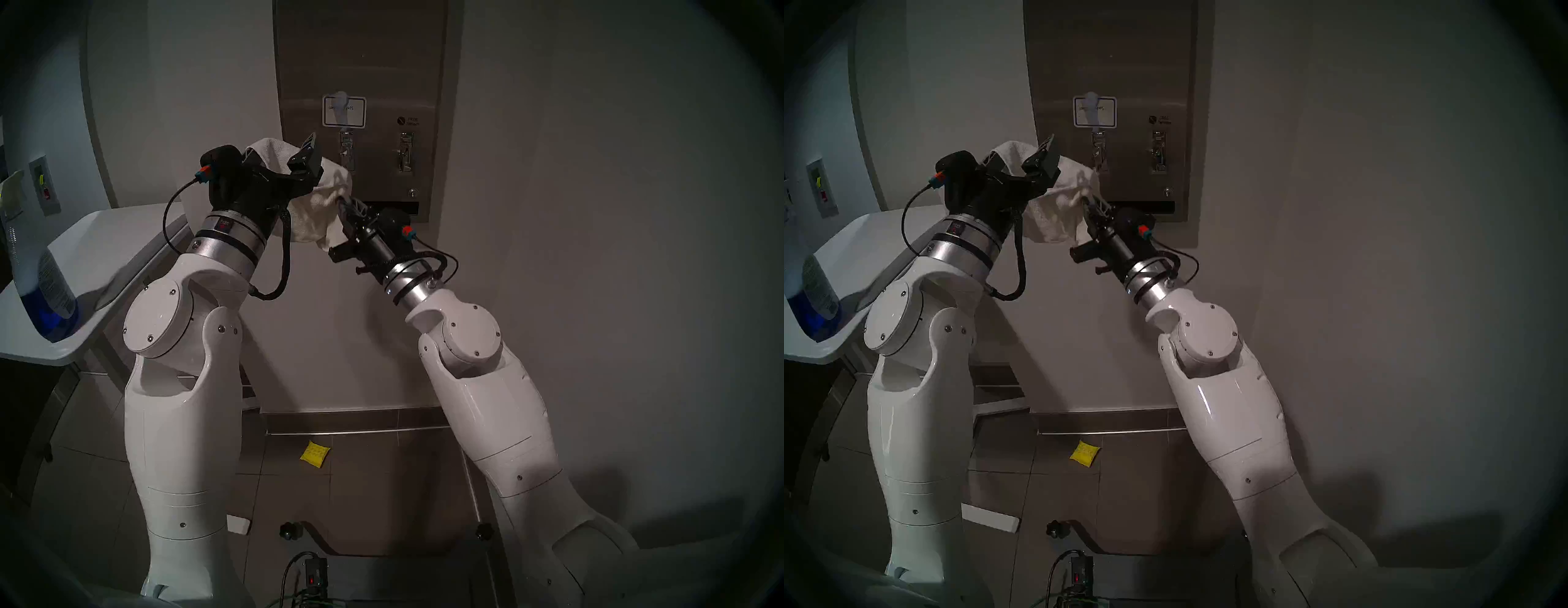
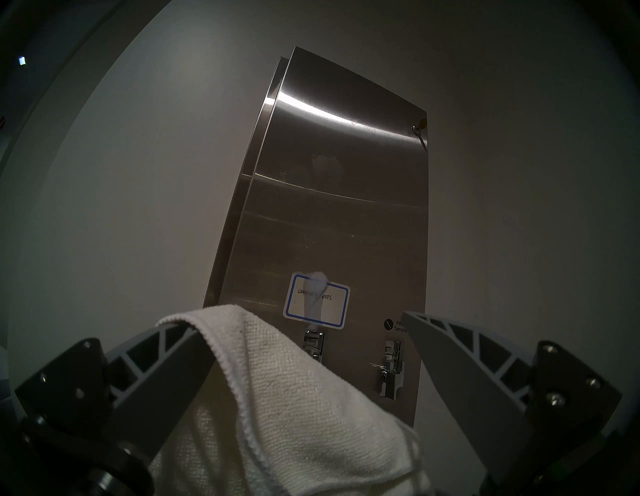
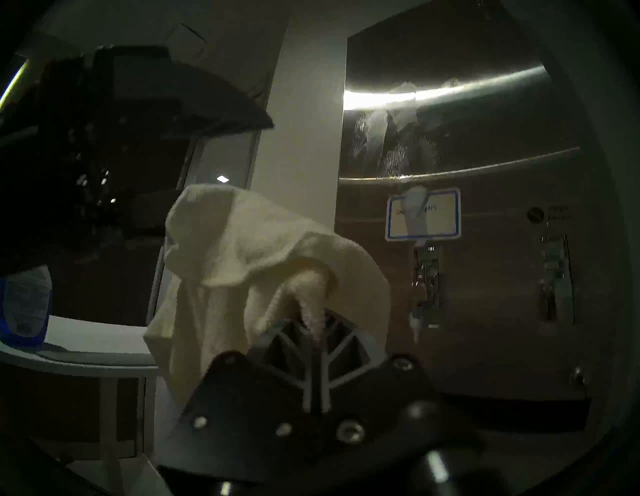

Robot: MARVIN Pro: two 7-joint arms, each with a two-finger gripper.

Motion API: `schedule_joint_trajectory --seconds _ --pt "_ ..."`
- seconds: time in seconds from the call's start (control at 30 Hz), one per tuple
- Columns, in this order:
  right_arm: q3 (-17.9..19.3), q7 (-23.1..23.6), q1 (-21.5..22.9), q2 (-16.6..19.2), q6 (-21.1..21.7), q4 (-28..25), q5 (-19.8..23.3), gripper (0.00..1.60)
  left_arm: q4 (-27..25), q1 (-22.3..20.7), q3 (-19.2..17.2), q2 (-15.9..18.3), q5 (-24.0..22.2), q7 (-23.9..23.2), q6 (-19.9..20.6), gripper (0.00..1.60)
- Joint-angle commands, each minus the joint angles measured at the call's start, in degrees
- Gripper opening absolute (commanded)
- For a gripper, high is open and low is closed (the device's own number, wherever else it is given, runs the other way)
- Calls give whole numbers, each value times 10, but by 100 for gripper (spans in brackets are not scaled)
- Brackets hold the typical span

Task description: Pick up the cloth and wipe the surface

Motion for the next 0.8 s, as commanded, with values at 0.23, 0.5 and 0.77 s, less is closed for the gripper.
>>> schedule_joint_trajectory --seconds 0.23,0.5,0.77 --pt "36 14 98 -59 27 -35 -32 0 -17 -17 0 0 -1 -4 -6 160" --pt "53 27 126 -82 42 -37 -51 0 -17 -17 0 -1 -1 -5 -6 160" --pt "66 38 161 -105 58 -26 -70 0 -17 -17 -1 -2 -1 -7 -5 160"
